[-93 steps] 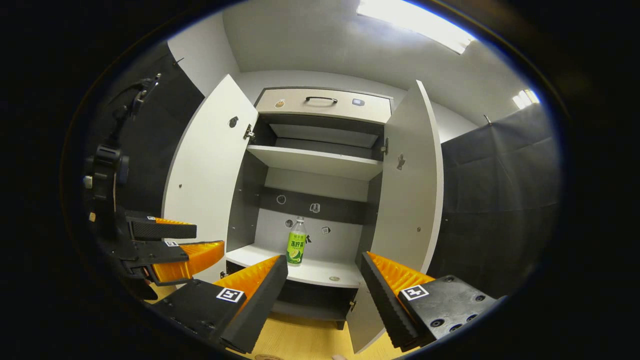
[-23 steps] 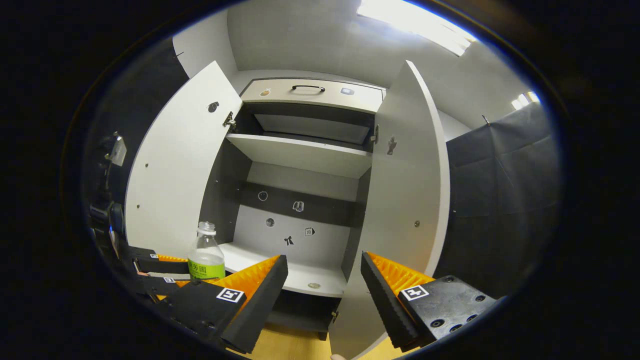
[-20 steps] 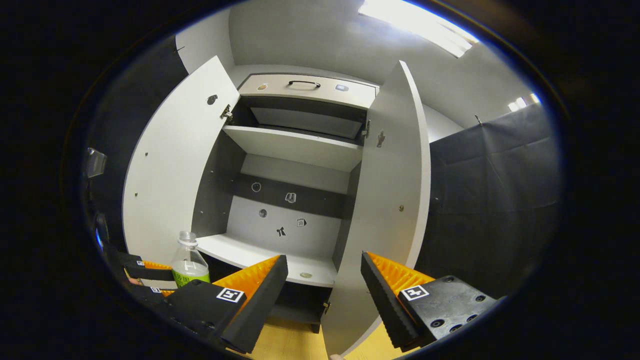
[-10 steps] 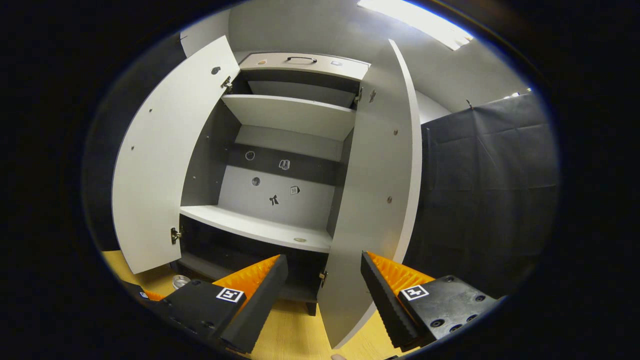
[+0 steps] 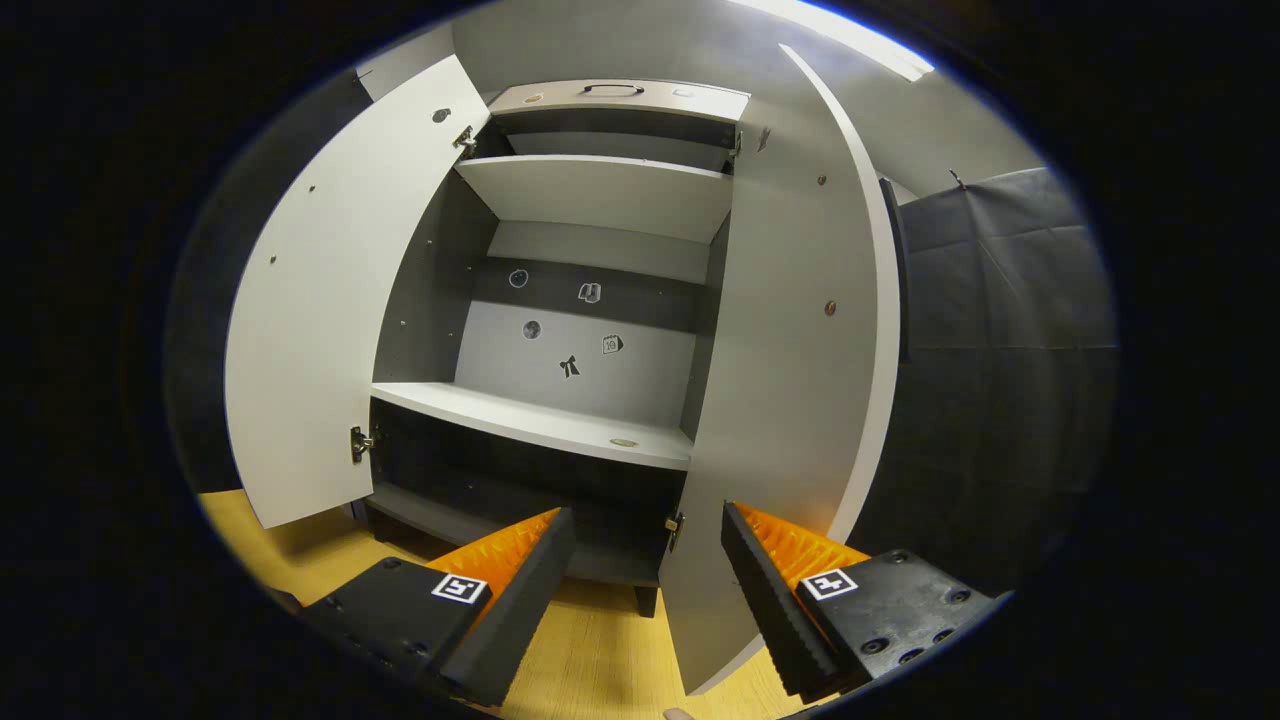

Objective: Grasp the bottle in the cabinet with the left hand and place it on the coaster, then close the right door with the right hand and the left door with the left hand.

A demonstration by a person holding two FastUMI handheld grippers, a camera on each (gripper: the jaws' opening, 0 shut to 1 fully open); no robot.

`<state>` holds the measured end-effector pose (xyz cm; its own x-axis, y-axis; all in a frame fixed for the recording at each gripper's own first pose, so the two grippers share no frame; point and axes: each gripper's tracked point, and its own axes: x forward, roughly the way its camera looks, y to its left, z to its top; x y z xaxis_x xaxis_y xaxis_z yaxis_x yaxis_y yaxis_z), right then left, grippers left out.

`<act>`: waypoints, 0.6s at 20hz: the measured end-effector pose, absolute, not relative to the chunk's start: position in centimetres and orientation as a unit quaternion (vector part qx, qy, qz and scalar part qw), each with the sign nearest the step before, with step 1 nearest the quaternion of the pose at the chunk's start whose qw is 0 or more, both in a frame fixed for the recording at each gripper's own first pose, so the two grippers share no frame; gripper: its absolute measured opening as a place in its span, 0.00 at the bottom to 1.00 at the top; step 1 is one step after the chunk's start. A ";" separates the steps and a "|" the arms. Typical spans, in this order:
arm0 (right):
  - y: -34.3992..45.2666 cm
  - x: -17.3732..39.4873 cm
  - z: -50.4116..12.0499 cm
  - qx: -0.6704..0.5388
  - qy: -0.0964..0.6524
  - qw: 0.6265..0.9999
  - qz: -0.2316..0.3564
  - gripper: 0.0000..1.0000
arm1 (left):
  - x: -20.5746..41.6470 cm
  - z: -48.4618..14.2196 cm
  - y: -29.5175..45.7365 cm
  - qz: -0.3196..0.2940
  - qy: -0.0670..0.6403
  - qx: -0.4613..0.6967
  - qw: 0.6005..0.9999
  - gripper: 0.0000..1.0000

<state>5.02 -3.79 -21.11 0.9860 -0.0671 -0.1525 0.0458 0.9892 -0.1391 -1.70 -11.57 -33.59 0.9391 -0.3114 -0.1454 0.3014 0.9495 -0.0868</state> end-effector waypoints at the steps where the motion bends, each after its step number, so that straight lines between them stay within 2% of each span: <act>1: -3.6 5.0 -21.3 -0.064 0.081 0.994 -0.026 0.98 | -1.9 -33.7 -11.8 -0.158 0.079 -0.033 0.984 0.77; 9: -3.1 4.5 -22.1 -0.071 0.090 0.993 -0.017 0.98 | -2.3 -35.9 -11.9 -0.156 0.062 -0.047 0.985 0.77; 12: -2.8 4.4 -22.2 -0.072 0.093 0.993 -0.012 0.98 | -2.6 -36.3 -12.2 -0.156 0.063 -0.037 0.985 0.80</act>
